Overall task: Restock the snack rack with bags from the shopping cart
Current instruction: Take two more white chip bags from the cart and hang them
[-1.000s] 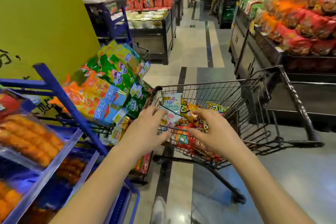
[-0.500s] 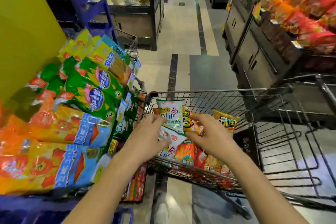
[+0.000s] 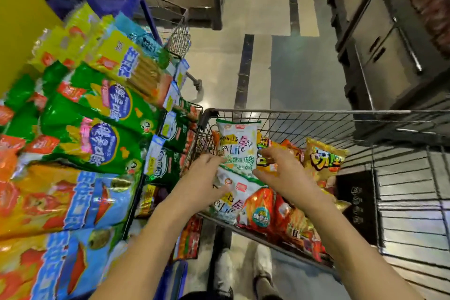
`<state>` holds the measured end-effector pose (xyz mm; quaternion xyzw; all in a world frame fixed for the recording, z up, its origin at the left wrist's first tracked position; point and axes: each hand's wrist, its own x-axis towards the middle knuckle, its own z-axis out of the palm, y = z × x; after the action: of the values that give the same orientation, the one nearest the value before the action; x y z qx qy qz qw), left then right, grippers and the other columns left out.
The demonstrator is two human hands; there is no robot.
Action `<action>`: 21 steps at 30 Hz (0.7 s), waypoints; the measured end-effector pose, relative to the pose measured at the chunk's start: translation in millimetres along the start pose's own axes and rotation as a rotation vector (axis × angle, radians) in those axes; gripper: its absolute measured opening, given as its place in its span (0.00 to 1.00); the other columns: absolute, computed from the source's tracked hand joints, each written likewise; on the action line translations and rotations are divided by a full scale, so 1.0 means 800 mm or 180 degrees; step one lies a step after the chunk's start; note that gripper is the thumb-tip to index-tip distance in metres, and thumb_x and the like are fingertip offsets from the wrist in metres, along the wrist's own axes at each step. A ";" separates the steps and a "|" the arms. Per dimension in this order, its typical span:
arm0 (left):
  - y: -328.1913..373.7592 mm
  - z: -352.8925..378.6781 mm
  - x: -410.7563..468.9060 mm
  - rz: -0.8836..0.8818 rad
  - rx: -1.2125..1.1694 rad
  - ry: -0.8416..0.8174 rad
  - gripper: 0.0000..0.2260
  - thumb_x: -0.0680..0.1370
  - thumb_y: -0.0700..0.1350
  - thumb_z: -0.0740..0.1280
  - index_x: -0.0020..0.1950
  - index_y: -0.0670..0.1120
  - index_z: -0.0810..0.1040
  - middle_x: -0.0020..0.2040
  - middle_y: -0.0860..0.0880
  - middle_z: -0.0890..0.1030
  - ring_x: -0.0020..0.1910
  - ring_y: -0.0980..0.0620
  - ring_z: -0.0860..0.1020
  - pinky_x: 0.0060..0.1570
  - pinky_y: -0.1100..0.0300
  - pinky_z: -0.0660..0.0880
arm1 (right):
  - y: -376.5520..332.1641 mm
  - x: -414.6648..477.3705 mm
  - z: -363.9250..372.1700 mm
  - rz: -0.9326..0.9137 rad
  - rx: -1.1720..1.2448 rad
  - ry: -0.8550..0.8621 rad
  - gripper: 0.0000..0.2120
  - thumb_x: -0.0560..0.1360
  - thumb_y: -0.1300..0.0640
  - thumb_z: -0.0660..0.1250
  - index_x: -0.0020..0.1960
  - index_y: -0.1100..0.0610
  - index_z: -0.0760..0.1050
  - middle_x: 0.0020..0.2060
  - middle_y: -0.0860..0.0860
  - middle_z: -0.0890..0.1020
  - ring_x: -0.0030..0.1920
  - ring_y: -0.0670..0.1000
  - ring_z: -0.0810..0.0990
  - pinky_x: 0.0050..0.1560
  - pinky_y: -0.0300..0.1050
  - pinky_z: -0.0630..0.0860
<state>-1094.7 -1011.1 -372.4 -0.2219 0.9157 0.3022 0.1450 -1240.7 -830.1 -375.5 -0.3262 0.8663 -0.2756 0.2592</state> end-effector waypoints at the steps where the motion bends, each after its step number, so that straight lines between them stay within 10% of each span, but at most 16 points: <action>1: -0.006 0.009 0.006 -0.0048 -0.0075 -0.0052 0.34 0.79 0.54 0.73 0.81 0.53 0.62 0.76 0.51 0.63 0.76 0.50 0.65 0.70 0.56 0.67 | 0.006 0.008 0.002 0.0037 0.0040 -0.0038 0.26 0.79 0.46 0.71 0.74 0.50 0.70 0.65 0.47 0.74 0.61 0.44 0.72 0.60 0.39 0.68; 12: -0.103 0.122 0.082 -0.1084 -0.0931 -0.0465 0.55 0.67 0.50 0.84 0.84 0.50 0.51 0.76 0.49 0.67 0.74 0.47 0.70 0.71 0.50 0.71 | 0.082 0.071 0.047 0.0309 0.0508 -0.0161 0.24 0.78 0.49 0.72 0.72 0.51 0.72 0.63 0.48 0.77 0.56 0.44 0.76 0.47 0.28 0.68; 21: -0.133 0.181 0.121 -0.1281 -0.0966 -0.0521 0.49 0.66 0.46 0.85 0.79 0.47 0.58 0.68 0.49 0.73 0.67 0.46 0.74 0.67 0.50 0.74 | 0.115 0.068 0.078 0.0546 0.0752 -0.0144 0.23 0.78 0.49 0.72 0.71 0.53 0.73 0.60 0.47 0.80 0.58 0.46 0.79 0.56 0.39 0.75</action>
<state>-1106.6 -1029.0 -575.4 -0.3935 0.7825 0.4182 0.2408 -1276.1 -829.3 -494.1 -0.2243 0.8465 -0.3451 0.3378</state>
